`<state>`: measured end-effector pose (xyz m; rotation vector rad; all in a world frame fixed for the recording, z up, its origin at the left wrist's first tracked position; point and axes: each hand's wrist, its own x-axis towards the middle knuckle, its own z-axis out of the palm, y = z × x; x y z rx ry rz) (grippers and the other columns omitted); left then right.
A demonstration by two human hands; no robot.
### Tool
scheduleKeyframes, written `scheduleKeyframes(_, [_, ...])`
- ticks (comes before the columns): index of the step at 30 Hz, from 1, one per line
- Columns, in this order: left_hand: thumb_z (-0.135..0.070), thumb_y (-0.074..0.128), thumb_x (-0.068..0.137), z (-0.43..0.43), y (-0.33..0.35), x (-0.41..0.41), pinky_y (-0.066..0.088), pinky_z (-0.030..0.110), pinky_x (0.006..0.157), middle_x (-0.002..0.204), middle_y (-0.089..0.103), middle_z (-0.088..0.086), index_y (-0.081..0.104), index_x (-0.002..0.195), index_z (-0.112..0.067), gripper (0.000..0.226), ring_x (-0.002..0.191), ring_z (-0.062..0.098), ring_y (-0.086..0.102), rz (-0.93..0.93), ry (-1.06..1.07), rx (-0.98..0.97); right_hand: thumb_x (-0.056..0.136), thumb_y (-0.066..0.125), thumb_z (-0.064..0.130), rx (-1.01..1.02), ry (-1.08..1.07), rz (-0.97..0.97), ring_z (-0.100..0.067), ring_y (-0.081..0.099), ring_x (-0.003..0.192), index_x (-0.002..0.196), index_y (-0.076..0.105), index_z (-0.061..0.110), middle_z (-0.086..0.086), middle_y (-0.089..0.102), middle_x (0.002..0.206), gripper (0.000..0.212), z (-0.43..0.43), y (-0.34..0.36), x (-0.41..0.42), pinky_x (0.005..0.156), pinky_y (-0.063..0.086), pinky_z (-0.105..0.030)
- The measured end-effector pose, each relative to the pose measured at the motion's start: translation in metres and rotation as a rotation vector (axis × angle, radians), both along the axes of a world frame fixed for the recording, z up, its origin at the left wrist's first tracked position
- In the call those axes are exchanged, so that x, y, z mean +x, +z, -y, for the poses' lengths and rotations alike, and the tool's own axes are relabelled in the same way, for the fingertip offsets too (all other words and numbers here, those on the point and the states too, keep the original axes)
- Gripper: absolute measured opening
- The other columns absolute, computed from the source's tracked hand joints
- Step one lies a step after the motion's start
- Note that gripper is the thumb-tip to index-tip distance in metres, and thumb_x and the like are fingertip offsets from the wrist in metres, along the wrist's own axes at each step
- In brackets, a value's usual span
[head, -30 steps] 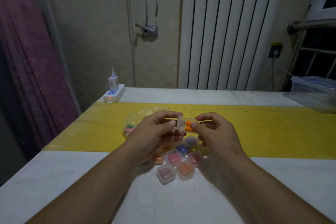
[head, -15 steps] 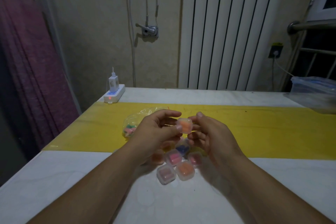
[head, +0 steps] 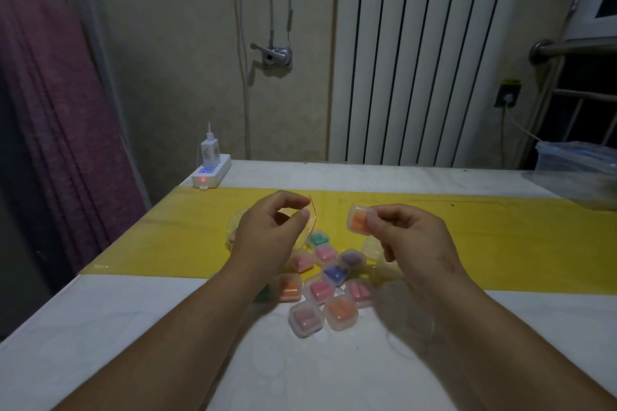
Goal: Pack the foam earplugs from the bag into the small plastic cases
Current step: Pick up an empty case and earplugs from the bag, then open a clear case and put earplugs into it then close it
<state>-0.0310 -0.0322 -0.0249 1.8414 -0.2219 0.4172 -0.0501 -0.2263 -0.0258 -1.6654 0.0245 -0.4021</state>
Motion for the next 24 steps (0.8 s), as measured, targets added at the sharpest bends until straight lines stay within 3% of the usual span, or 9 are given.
scheduleKeyframes(3, [-0.019,0.062,0.093,0.0,-0.001,0.001,0.058,0.036,0.071,0.087,0.068,-0.013,0.068,0.1,-0.029,0.014,0.072,0.006,0.061,-0.007,0.009,0.016,0.083,0.076,0.019,0.041,0.032,-0.019,-0.006,0.052,0.056,0.089,0.075,0.014,0.01,0.066,0.067,0.008,-0.002,0.0,-0.004,0.055,0.038,-0.024])
scheduleKeyframes(6, [-0.018,0.063,0.092,0.0,-0.002,0.002,0.058,0.039,0.074,0.088,0.068,-0.014,0.069,0.099,-0.028,0.014,0.073,0.007,0.062,-0.013,0.014,0.022,0.081,0.077,0.022,-0.031,0.063,-0.019,0.006,0.058,0.059,0.091,0.076,0.017,0.007,0.074,0.081,0.012,-0.001,0.001,-0.006,0.055,0.04,-0.014])
scheduleKeyframes(8, [-0.017,0.063,0.091,-0.001,-0.002,0.003,0.058,0.041,0.075,0.088,0.069,-0.013,0.07,0.098,-0.027,0.013,0.075,0.011,0.063,-0.011,0.017,0.008,0.077,0.081,0.022,-0.083,0.108,-0.07,-0.002,0.061,0.063,0.093,0.075,0.018,0.003,0.072,0.078,0.017,-0.004,0.001,-0.007,0.054,0.044,-0.013])
scheduleKeyframes(11, [-0.017,0.063,0.091,-0.002,-0.002,0.004,0.058,0.042,0.073,0.089,0.068,-0.013,0.07,0.096,-0.027,0.014,0.076,0.012,0.064,0.004,0.042,-0.013,0.059,0.09,0.027,-0.068,0.147,-0.168,-0.023,0.064,0.066,0.09,0.073,0.022,-0.005,0.062,0.07,0.036,-0.013,-0.01,-0.007,0.061,0.05,-0.036])
scheduleKeyframes(13, [-0.016,0.063,0.091,-0.002,-0.003,0.006,0.058,0.042,0.072,0.09,0.068,-0.013,0.07,0.095,-0.028,0.014,0.075,0.013,0.063,0.01,0.057,-0.025,0.055,0.088,0.035,-0.176,0.13,-0.179,-0.027,0.065,0.066,0.082,0.072,0.023,-0.006,0.066,0.07,0.033,-0.017,-0.017,-0.004,0.061,0.052,-0.041])
scheduleKeyframes(17, [-0.014,0.061,0.091,-0.005,-0.004,0.008,0.056,0.041,0.069,0.085,0.068,-0.011,0.07,0.095,-0.027,0.016,0.07,0.011,0.061,0.029,0.076,-0.017,0.071,0.079,0.041,-0.246,0.164,-0.132,-0.02,0.068,0.069,0.083,0.074,0.023,0.0,0.074,0.078,0.023,-0.018,-0.019,-0.007,0.07,0.055,-0.043])
scheduleKeyframes(19, [-0.011,0.058,0.093,-0.008,-0.002,0.01,0.054,0.034,0.067,0.085,0.067,-0.011,0.07,0.094,-0.027,0.021,0.072,0.007,0.06,0.032,0.104,-0.015,0.083,0.071,0.039,-0.333,0.101,-0.089,-0.01,0.069,0.081,0.091,0.074,0.026,0.007,0.074,0.085,0.015,-0.016,-0.015,-0.009,0.076,0.057,-0.029])
scheduleKeyframes(21, [-0.005,0.052,0.093,-0.013,0.0,0.012,0.053,0.027,0.075,0.092,0.068,-0.014,0.071,0.093,-0.027,0.029,0.087,0.003,0.062,0.025,0.124,-0.039,0.089,0.067,0.035,-0.335,0.057,-0.065,-0.005,0.067,0.083,0.096,0.072,0.03,0.013,0.072,0.088,0.01,-0.015,-0.012,-0.007,0.075,0.052,-0.019])
scheduleKeyframes(24, [-0.001,0.046,0.093,-0.024,-0.002,0.019,0.056,0.036,0.082,0.096,0.068,-0.019,0.072,0.091,-0.03,0.039,0.096,-0.001,0.06,0.005,0.145,-0.001,0.089,0.065,0.032,-0.317,0.033,-0.058,-0.007,0.066,0.092,0.097,0.072,0.032,0.02,0.069,0.09,0.011,-0.019,-0.01,0.0,0.083,0.055,-0.03])
